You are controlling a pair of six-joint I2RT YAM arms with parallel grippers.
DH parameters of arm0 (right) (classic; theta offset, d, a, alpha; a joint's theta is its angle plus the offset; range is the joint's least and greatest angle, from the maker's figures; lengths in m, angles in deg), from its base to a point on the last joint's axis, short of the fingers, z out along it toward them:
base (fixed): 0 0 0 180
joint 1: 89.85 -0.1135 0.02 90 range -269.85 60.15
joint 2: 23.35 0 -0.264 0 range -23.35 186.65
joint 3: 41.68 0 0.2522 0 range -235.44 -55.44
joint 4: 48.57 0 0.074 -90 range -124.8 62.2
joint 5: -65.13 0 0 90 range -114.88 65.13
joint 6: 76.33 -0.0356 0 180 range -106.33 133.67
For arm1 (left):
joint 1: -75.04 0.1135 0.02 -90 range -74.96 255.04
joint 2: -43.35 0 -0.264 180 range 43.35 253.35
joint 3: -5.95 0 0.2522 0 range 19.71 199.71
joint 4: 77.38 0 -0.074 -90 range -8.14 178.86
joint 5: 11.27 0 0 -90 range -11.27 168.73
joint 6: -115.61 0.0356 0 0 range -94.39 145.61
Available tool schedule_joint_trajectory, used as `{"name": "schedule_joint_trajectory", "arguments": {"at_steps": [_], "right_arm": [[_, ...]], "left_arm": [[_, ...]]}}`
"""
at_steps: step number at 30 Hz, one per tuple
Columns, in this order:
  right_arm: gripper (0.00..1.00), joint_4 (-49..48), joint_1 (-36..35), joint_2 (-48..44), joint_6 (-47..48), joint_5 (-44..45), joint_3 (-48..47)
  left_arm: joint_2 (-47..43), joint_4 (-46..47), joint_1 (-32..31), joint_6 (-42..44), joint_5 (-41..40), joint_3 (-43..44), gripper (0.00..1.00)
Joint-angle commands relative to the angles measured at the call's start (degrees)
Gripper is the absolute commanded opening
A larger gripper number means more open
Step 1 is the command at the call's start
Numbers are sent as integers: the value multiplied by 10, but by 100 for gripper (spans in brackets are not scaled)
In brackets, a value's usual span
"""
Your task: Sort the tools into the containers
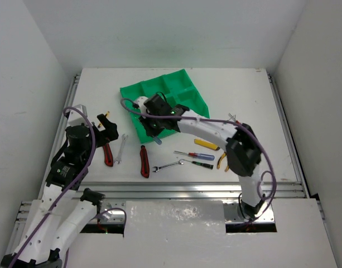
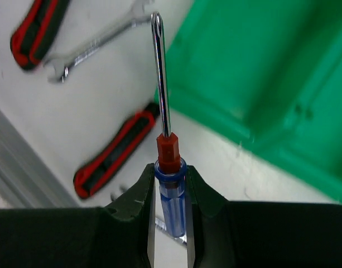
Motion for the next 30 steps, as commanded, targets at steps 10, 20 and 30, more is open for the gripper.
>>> {"name": "schedule_joint_trajectory", "arguments": {"at_steps": [10,20,30], "right_arm": [[26,-56,85,183,56,-75,-263],[83,-21,86,55,103,-17,-185],[70,-32,95,-171,112,90,248]], "left_arm": [[9,21,-4,10,7,9,99],[12,24,-4,13,16,9,99],[13,26,-3,16,23,8,99]]}}
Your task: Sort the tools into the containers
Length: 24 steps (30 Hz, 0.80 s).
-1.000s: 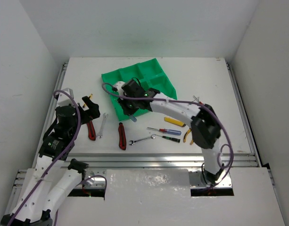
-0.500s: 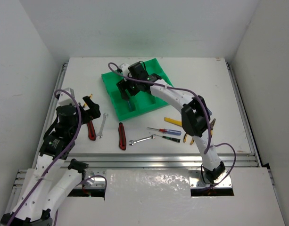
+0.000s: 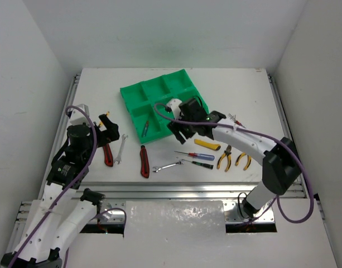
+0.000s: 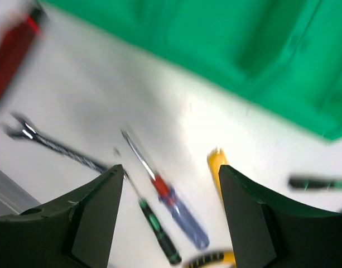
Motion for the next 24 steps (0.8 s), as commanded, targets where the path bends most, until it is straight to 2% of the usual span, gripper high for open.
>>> {"name": "schedule_joint_trajectory", "arguments": {"at_steps": [1,4,7,11,17,21,22,24], "right_arm": [[70,8,5,-3,4,51,76],[68,42,6,-9,4,32,96],[60,62,6,6,14,28,96],[59,62,8,37,21,61,96],[58,68,9,61,34,30,97],[48,53,15,76,40,36,95],[41,47,18,80,40,42,98],[40,40,20,85,46,46,99]], "left_arm": [[7,26,-3,7,10,8,99],[9,26,-3,7,11,8,99],[7,26,-3,6,9,8,99],[5,26,-3,6,9,7,99],[8,26,-3,6,10,8,99],[6,26,-3,6,10,7,99],[6,26,-3,6,10,7,99],[6,26,-2,6,11,7,99]]}}
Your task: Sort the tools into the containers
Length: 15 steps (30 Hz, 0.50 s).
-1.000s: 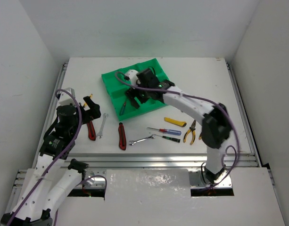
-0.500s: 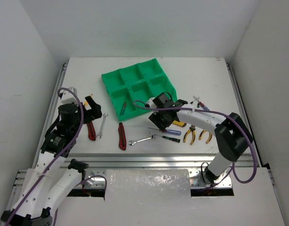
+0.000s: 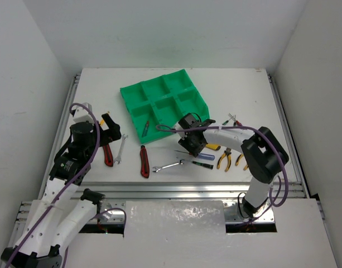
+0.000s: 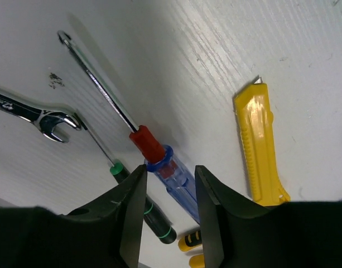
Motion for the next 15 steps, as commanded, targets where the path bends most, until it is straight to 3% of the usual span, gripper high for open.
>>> {"name": "schedule_joint_trajectory", "arguments": {"at_steps": [1,7,15], "right_arm": [[40,-20,8,12,15,6,-6],[40,-7,8,42,16,-10,-13],[17,-21,9,34,19,24,-15]], "left_arm": [[-5,25,-3,5,6,7,99],[-6,26,-3,5,8,6,99],[-9,26,-3,5,9,6,99]]}}
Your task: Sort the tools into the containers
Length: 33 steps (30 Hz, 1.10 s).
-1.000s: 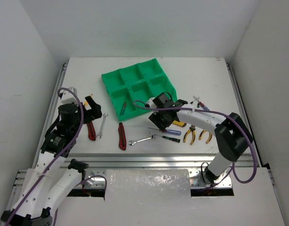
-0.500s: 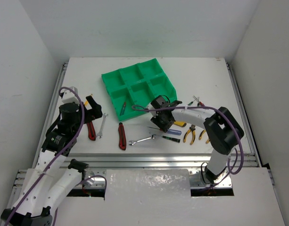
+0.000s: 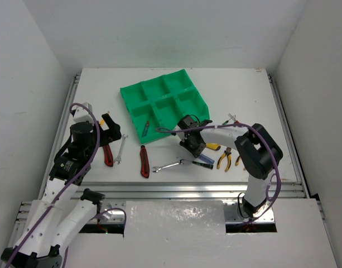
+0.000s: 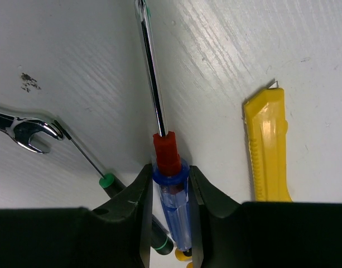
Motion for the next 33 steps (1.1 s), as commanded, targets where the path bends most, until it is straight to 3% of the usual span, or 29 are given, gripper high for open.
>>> {"name": "schedule_joint_trajectory", "arguments": {"at_steps": [1,9,16,19,24,28,33], "right_arm": [[15,-23,2,-12,6,28,-12],[0,-21,-15,-90,-21,69,-49],[2,-135,-25,-102,-87,-53,-111],[2,-154,-25,-45,-96,-99,-185],[0,-115,-27,82,-118,-131,-387],[9,-87,-27,182,-136,-139,-518],[23,-88,-28,232,-151,-147,-562]], "left_arm": [[-7,27,-3,5,5,6,99],[-6,27,-3,5,4,7,99],[-2,25,-3,5,0,8,99],[-3,25,-3,5,0,7,99],[-7,24,-3,4,-4,7,99],[-11,24,-3,3,-7,6,99],[-12,24,-3,4,-6,7,99]]}}
